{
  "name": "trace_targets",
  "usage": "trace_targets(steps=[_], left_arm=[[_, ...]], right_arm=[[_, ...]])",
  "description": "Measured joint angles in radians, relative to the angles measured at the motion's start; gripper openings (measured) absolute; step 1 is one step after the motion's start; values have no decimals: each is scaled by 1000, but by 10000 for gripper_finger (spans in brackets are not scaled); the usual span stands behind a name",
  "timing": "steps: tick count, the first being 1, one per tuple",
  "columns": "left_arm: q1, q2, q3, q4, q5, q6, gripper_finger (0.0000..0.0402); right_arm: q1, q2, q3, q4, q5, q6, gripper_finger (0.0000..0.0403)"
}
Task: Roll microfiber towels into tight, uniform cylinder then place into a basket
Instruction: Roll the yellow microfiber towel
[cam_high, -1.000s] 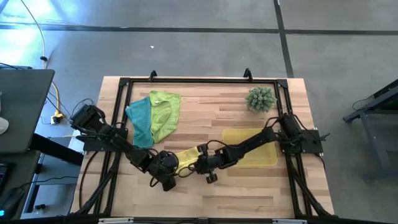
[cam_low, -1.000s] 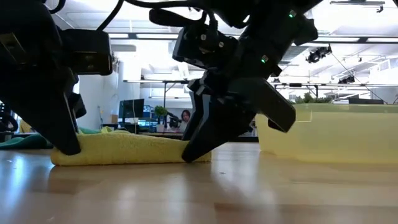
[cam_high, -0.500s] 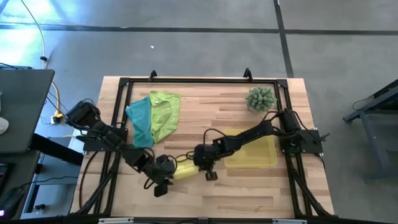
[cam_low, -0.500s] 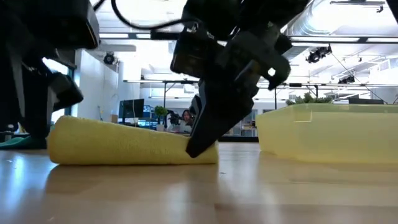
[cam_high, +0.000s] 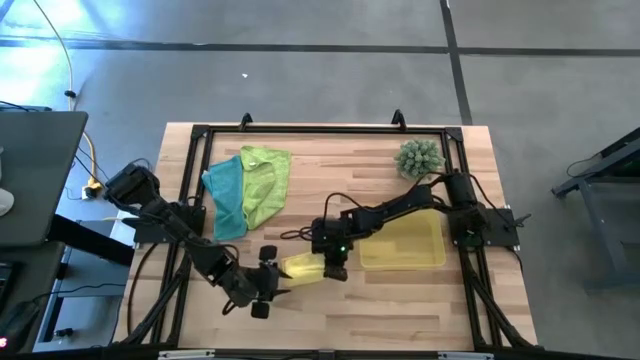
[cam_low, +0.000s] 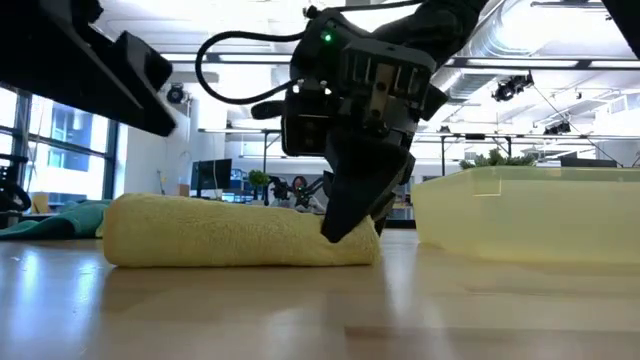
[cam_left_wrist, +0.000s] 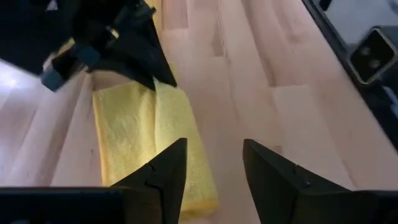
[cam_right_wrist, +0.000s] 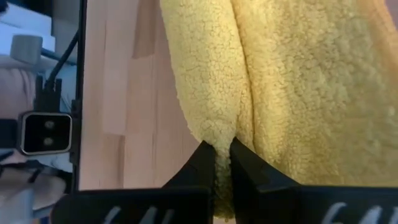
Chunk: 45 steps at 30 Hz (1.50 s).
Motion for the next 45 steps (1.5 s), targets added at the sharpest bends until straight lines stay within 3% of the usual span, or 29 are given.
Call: trace_targets(steps=[19,33,38,45], left_arm=[[27,205,1,56,-49,-70,147],[27,254,3,53,-22,-327,147],[27,254,4,38,-15,-404,147],[27,255,2,49,-21,-461,147]], right_arm=[[-6,-3,1,-8,16,15,11],[16,-99,2,-102,84,-460,143],[113,-159,2,-134,301,-607,141],[306,-125,3,-83,775,-679,129]])
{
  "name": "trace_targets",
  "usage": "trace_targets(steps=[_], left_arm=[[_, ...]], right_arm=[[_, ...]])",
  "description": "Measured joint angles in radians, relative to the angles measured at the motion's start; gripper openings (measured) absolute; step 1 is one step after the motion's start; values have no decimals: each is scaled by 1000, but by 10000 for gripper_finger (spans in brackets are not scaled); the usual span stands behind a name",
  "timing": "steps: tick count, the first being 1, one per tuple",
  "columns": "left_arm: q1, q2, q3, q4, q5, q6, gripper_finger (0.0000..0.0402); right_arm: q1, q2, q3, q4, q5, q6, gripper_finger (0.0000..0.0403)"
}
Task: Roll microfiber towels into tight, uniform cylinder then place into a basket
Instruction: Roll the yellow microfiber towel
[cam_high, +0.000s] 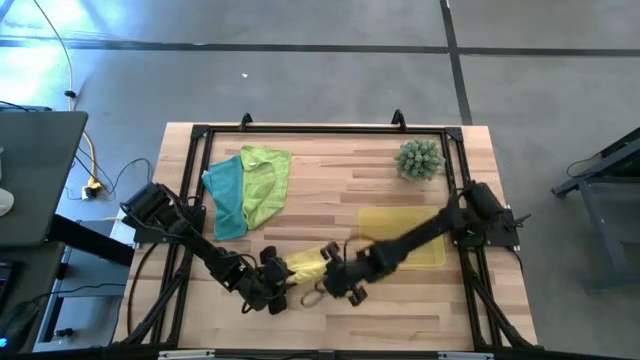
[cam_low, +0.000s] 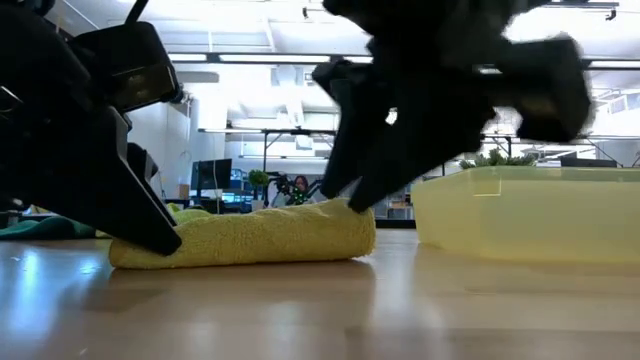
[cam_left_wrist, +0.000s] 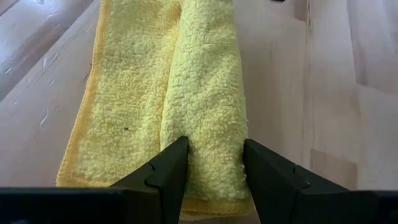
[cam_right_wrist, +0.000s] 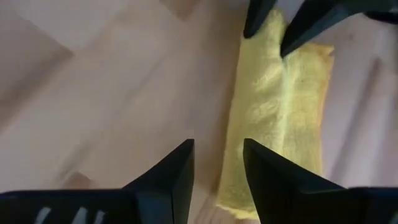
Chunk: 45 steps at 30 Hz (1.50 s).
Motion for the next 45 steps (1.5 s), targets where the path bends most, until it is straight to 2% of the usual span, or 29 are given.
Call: trace_targets(steps=[3,6,12,19,23,26,29,38,41,45], left_arm=[[0,0,-1,4,-1,0,147],[0,0,-1,4,-2,0,147],[0,1,-2,11,-2,-3,147],[0,2,-2,28,4,-3,147],[-1,-21,-3,30,23,-3,147],[-2,-45,-4,17,48,-3,147],[-2,-67,-6,5,71,-4,147],[-5,-127,-6,11,157,-3,147],[-5,-162,-4,19,182,2,147],[-9,-198,-4,33,172,75,147]], right_arm=[[39,34,0,26,158,-14,129],[39,62,0,40,228,9,129],[4,97,0,53,172,23,135],[-39,104,2,63,129,32,194],[-68,104,2,63,58,106,202],[-94,105,3,61,-3,172,189],[-119,106,3,62,-50,220,159],[-145,108,3,55,-79,264,17],[-154,108,3,53,-135,317,13],[-193,108,3,53,-319,463,15]])
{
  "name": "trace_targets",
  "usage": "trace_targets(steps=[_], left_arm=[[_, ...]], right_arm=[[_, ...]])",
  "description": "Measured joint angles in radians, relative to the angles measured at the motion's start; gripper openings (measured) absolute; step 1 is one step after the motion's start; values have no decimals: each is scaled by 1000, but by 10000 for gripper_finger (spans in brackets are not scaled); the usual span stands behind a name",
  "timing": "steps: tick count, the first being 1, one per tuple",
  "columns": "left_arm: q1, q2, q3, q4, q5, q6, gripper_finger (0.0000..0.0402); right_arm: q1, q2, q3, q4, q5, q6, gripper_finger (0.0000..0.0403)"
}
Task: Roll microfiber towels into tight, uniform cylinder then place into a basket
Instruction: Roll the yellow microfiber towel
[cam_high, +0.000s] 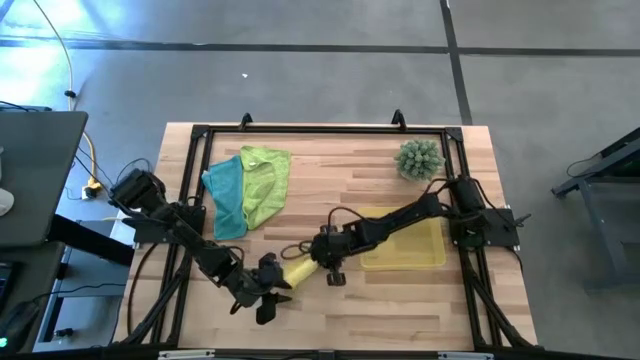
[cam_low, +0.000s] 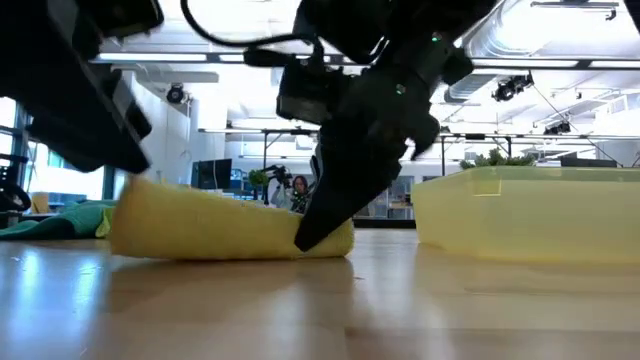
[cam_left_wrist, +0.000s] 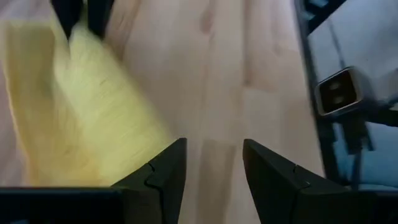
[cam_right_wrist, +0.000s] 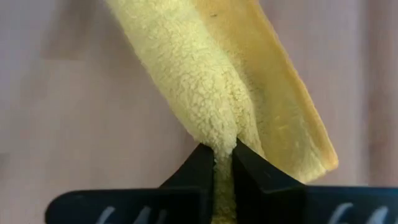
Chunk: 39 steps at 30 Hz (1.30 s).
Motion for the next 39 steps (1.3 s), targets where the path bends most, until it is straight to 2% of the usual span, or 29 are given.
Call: trace_targets(steps=[7,9,12,19,25,28,34,39], left_arm=[[-2,12,2,5,-153,74,147],[1,34,0,-3,-197,76,147],[1,72,2,44,-206,106,147],[4,123,3,120,-256,258,147],[34,181,1,88,-229,229,147],[43,204,2,81,-181,170,147],[39,208,6,38,-166,40,147],[38,209,5,33,-157,11,147]], right_arm=[[-72,3,-4,-8,-328,231,6],[-92,6,-5,-9,-385,292,7],[-118,6,-6,-17,-440,357,9],[-140,6,-6,-27,-450,410,9],[-139,5,-6,-23,-446,408,9],[-139,5,-5,-22,-444,334,16],[-137,5,25,-87,-447,79,89],[-137,5,143,-351,-445,-77,146]])
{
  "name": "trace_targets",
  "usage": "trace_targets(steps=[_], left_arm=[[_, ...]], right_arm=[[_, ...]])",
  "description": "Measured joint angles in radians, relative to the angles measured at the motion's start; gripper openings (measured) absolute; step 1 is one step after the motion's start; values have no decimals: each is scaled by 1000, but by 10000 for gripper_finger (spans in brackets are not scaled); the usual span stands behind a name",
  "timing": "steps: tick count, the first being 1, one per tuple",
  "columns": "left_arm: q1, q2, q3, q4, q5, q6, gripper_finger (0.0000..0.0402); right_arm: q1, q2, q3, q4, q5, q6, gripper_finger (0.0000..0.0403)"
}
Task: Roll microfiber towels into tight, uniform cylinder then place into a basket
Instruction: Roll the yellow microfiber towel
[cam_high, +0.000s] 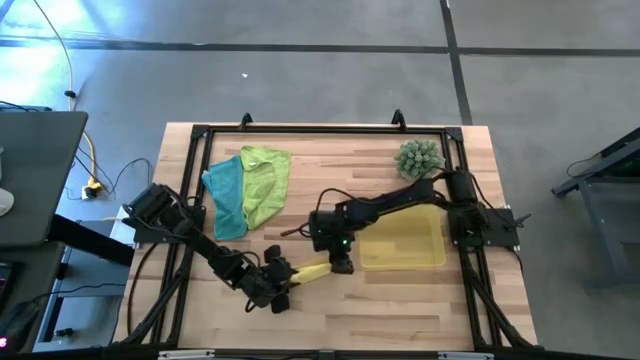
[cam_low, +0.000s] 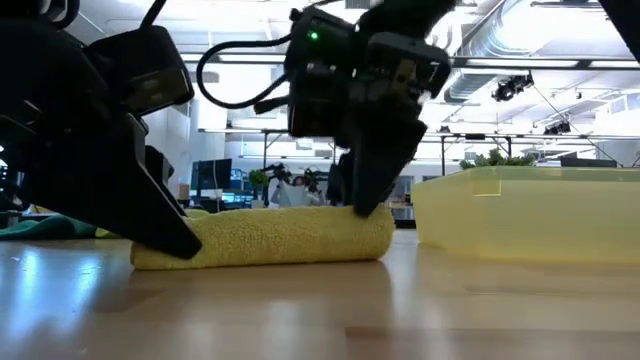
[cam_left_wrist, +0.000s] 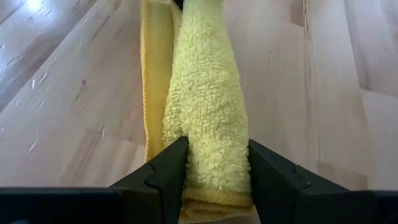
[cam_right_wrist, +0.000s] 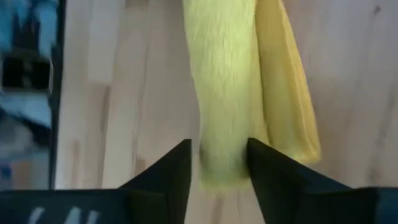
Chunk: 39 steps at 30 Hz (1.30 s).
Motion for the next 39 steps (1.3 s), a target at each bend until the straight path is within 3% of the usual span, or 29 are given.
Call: trace_targets(steps=[2,5,11,16,23,27,34,39], left_arm=[[0,0,0,-3,3,-1,147],[-1,1,-1,-11,9,-6,147],[-1,1,-2,-11,11,-7,147],[-1,2,-2,-10,8,-7,147],[-1,3,-3,-9,7,-8,147],[-1,3,-3,-8,7,-8,147],[-1,-15,-3,-12,8,-8,147],[-1,-63,-8,-39,26,44,147]], right_arm=[[11,0,61,-117,45,-88,155],[57,0,142,-243,203,-191,157],[216,-2,198,-251,482,-335,156],[308,-3,103,-39,679,-325,156],[324,-3,-85,287,929,-278,155],[310,-3,-124,345,938,-277,155],[272,-10,-160,376,853,-210,162],[253,-9,-160,372,810,-144,141]])
